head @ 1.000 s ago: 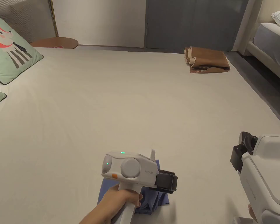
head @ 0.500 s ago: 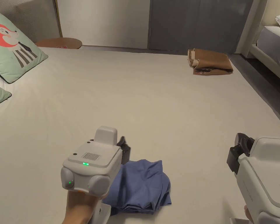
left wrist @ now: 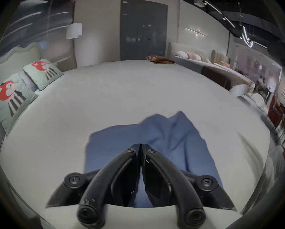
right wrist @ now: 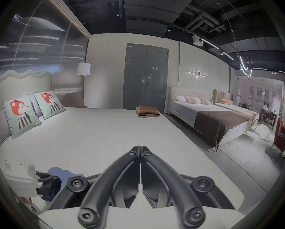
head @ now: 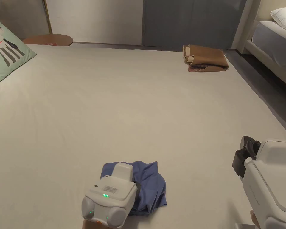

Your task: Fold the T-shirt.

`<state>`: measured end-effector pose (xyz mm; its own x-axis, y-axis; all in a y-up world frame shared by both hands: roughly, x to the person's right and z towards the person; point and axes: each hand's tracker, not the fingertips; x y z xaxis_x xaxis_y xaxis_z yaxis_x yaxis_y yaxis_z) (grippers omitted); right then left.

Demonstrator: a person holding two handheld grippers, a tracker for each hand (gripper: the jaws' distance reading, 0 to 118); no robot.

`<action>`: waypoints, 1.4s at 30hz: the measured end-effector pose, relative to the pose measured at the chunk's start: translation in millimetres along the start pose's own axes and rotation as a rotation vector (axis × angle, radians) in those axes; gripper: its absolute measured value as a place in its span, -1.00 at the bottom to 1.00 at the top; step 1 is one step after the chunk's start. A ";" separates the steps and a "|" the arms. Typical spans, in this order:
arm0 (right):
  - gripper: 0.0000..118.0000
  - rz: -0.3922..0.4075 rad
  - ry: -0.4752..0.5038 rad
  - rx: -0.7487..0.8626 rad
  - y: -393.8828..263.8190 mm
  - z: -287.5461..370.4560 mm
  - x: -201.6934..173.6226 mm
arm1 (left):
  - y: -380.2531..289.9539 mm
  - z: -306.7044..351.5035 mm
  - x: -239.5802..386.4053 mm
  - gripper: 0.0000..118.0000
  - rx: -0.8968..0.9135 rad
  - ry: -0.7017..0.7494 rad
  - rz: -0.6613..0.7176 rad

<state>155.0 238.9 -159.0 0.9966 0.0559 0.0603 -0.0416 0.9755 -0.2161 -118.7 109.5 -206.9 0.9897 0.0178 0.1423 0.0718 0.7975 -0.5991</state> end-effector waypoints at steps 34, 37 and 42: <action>-0.99 -0.006 0.045 0.084 29.5 14.2 -24.9 | 81.0 84.6 -30.4 -1.00 0.364 -0.004 0.055; -0.99 -0.003 0.063 0.101 34.2 14.6 -35.8 | 92.9 104.7 -53.8 -1.00 0.423 0.064 0.049; -0.99 0.008 0.082 0.125 40.5 15.1 -51.8 | 99.9 125.3 -96.0 -1.00 0.490 0.149 0.075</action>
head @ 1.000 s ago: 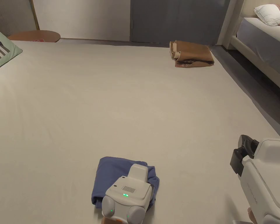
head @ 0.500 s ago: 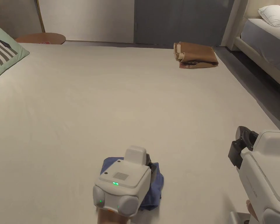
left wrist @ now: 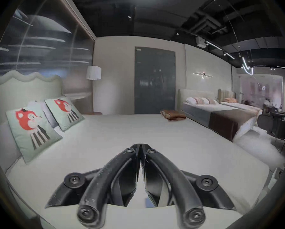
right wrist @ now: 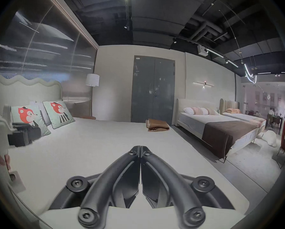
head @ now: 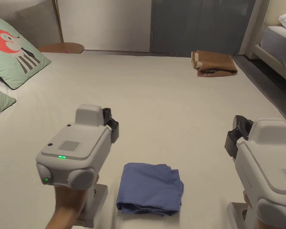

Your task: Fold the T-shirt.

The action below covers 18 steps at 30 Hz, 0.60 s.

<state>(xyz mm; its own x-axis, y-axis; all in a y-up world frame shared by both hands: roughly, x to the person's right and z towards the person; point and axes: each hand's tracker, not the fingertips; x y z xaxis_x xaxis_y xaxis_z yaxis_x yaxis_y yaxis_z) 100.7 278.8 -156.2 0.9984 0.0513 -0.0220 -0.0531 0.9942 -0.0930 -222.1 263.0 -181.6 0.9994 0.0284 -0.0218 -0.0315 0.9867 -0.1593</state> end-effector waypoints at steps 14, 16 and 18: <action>-0.99 0.009 0.048 0.006 -1.6 -2.8 -24.6 | -4.1 25.5 -42.5 -1.00 0.036 0.158 -0.046; -0.99 0.012 0.052 0.001 -1.7 -2.4 -26.1 | -2.3 27.6 -42.6 -1.00 0.035 0.152 -0.036; -0.99 0.013 0.053 -0.008 -4.5 -4.9 -27.2 | -2.3 27.5 -42.2 -1.00 0.034 0.149 -0.027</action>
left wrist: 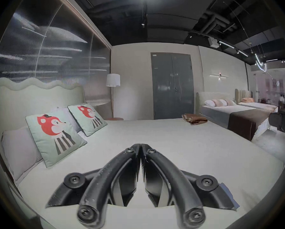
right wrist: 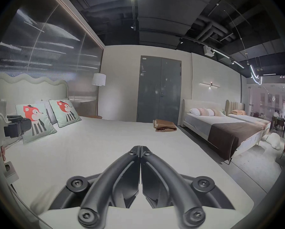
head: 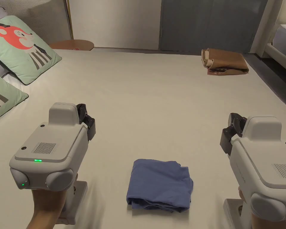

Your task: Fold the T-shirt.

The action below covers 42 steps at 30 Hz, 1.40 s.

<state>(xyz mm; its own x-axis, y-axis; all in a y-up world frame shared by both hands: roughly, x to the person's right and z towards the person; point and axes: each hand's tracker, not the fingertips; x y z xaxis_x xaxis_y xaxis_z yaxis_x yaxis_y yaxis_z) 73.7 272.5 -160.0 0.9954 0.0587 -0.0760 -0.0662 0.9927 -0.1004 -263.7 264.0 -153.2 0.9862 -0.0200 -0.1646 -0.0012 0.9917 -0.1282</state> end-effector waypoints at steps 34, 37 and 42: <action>-1.00 -0.062 0.208 -0.681 -175.0 -90.7 -69.5 | -80.9 -63.6 7.6 -0.71 -0.547 -0.294 0.398; -1.00 -0.080 0.212 -0.685 -174.9 -90.6 -67.4 | -95.2 -86.4 15.0 0.55 -0.739 -0.374 0.505; -1.00 -0.116 0.223 -0.683 -179.7 -93.2 -61.3 | -121.0 -113.8 25.0 0.83 -0.902 -0.429 0.573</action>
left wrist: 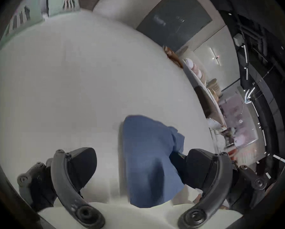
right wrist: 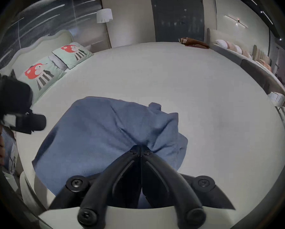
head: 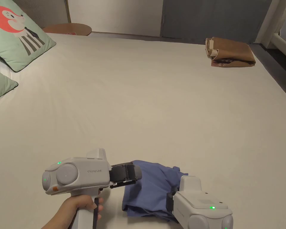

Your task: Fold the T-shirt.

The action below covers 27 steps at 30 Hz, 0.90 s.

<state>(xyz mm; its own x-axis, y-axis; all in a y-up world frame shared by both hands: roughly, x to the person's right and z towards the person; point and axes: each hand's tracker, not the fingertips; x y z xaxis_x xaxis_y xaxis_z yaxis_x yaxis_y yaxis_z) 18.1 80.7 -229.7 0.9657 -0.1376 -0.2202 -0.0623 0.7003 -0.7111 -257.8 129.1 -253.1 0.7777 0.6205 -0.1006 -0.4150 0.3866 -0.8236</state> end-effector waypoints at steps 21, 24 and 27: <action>-1.00 -0.013 0.009 0.048 2.9 13.5 0.9 | -7.9 -13.8 5.4 -0.73 -0.134 -0.088 0.073; -1.00 0.026 -0.013 0.162 17.4 39.3 -12.0 | 3.8 -4.0 4.4 -0.73 -0.148 -0.078 0.010; -1.00 0.069 -0.006 0.253 37.7 62.1 -29.9 | 24.5 8.4 -10.4 -0.73 -0.152 -0.014 -0.078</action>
<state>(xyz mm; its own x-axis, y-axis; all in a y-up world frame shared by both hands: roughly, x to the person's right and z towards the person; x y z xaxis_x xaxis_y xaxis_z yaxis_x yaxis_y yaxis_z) 2.5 154.7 -208.5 0.9629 -0.0799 -0.2577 -0.0637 0.8609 -0.5047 -280.0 137.9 -267.6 0.7976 0.6027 -0.0256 -0.2763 0.3274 -0.9036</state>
